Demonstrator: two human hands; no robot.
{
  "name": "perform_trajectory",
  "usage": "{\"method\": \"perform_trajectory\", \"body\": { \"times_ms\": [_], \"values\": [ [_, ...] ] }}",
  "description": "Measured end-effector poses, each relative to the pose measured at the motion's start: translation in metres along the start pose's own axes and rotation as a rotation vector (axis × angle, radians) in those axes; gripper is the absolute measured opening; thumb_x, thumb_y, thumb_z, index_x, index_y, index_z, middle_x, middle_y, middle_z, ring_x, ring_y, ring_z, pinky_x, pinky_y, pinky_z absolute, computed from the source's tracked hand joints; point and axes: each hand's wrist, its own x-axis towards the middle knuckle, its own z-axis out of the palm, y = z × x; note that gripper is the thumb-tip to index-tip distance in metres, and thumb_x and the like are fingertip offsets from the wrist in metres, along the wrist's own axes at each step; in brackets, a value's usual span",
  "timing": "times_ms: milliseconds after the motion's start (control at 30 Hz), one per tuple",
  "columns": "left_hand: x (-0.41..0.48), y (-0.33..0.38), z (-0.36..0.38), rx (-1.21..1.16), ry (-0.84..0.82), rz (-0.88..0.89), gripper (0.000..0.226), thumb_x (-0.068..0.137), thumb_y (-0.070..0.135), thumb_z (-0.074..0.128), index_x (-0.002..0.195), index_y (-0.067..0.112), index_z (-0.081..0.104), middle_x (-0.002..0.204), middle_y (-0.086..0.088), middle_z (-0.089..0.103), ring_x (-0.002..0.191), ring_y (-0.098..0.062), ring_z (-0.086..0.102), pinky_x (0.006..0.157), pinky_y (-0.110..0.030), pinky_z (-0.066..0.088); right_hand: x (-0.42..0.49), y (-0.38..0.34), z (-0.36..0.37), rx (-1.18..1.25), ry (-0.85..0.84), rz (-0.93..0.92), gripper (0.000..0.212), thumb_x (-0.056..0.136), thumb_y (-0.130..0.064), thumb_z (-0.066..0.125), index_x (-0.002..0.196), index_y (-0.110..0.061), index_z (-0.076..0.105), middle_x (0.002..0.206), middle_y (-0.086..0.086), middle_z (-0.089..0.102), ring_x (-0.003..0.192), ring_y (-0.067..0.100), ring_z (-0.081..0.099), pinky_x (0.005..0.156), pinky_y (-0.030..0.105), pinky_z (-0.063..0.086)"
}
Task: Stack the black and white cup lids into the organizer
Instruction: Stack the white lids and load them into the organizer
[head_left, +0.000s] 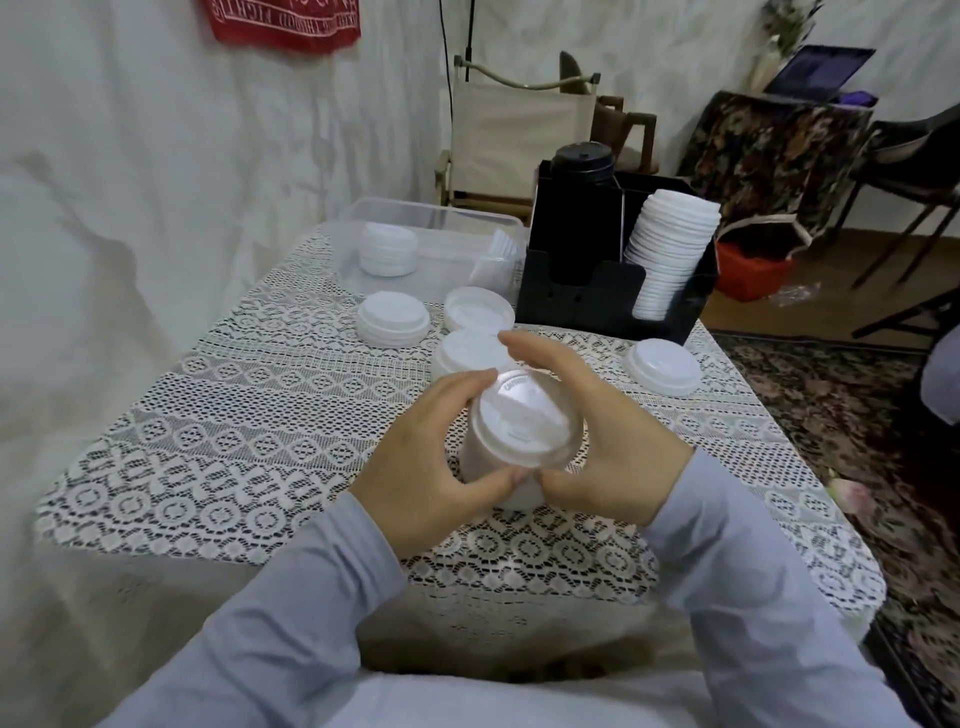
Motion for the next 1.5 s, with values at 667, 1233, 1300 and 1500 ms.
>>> {"method": "perform_trajectory", "body": {
  "times_ms": [667,1233,1300,1500],
  "values": [
    [-0.005,-0.001,0.003,0.11,0.019,-0.118,0.087,0.062,0.059,0.073,0.134,0.016,0.049,0.125,0.013,0.048,0.119,-0.008,0.046,0.106,-0.037,0.04,-0.019,0.039,0.021,0.115,0.181,0.189,0.086,0.063,-0.026,0.084,0.13,-0.043,0.032,0.139,-0.009,0.044,0.134,0.012,0.038,0.114,0.042,0.029],
    [-0.009,-0.01,0.004,0.239,-0.009,-0.092,0.072,0.068,0.04,0.079,0.129,0.018,0.051,0.128,0.006,0.053,0.113,-0.004,0.045,0.1,-0.021,0.034,-0.017,0.035,0.023,0.003,0.09,0.194,0.088,0.063,-0.037,0.078,0.141,-0.021,0.041,0.137,-0.012,0.044,0.13,0.0,0.035,0.109,0.014,0.024],
    [-0.011,-0.008,0.004,0.286,-0.003,-0.008,0.067,0.07,0.042,0.077,0.127,0.016,0.052,0.13,0.003,0.051,0.116,-0.004,0.04,0.103,-0.019,0.029,-0.017,0.035,0.022,0.008,0.079,0.193,0.088,0.063,-0.037,0.08,0.14,-0.021,0.041,0.141,-0.009,0.045,0.131,0.001,0.036,0.112,0.018,0.025],
    [-0.015,-0.007,0.009,0.327,0.008,0.187,0.037,0.079,0.036,0.053,0.099,0.009,0.07,0.108,-0.004,0.066,0.106,-0.01,0.051,0.095,-0.026,0.043,-0.017,0.034,0.022,0.006,0.089,0.212,0.09,0.06,-0.038,0.081,0.14,-0.021,0.042,0.141,-0.008,0.047,0.128,-0.002,0.037,0.112,0.017,0.025]
  ]
}}
